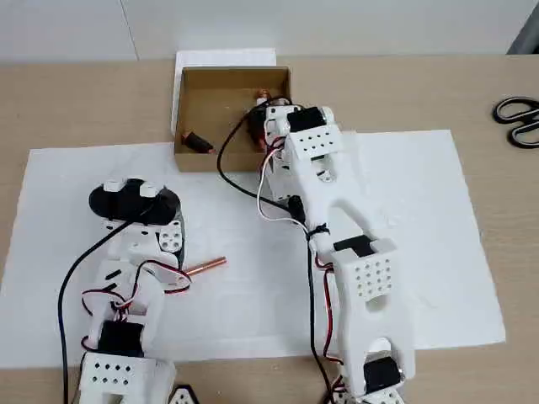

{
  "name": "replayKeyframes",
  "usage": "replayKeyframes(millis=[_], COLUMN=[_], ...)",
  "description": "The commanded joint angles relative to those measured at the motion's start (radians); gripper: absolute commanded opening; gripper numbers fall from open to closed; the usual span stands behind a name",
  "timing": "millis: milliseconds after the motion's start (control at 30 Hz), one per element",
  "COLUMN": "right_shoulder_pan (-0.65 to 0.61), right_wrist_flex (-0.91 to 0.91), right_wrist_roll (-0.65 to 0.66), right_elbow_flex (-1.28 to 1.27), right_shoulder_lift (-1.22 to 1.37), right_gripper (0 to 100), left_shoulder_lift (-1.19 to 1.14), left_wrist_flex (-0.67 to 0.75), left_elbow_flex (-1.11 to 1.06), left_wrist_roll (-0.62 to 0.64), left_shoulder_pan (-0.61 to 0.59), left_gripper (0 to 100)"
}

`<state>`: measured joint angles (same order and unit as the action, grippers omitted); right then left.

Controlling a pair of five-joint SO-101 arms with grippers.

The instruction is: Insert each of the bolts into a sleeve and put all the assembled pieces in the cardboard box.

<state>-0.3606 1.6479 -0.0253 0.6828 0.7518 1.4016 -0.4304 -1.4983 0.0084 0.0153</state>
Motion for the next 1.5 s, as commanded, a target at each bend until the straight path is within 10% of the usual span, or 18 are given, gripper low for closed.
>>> replayKeyframes(millis=[0,1200,1467], right_shoulder_pan=[0.010,0.008,0.012], right_wrist_flex=[-0.001,0.059,0.042], right_wrist_roll=[0.006,0.038,0.040], right_elbow_flex=[0.012,0.011,0.014], right_shoulder_lift=[-0.013,0.077,0.079], right_gripper=[6.9,15.0,0.4], left_shoulder_lift=[0.014,0.014,0.014], left_wrist_flex=[0.003,0.003,0.003], left_elbow_flex=[0.051,0.056,0.056], left_wrist_roll=[0.003,0.003,0.003], left_shoulder_pan=[0.008,0.008,0.008], left_gripper=[1,1,1])
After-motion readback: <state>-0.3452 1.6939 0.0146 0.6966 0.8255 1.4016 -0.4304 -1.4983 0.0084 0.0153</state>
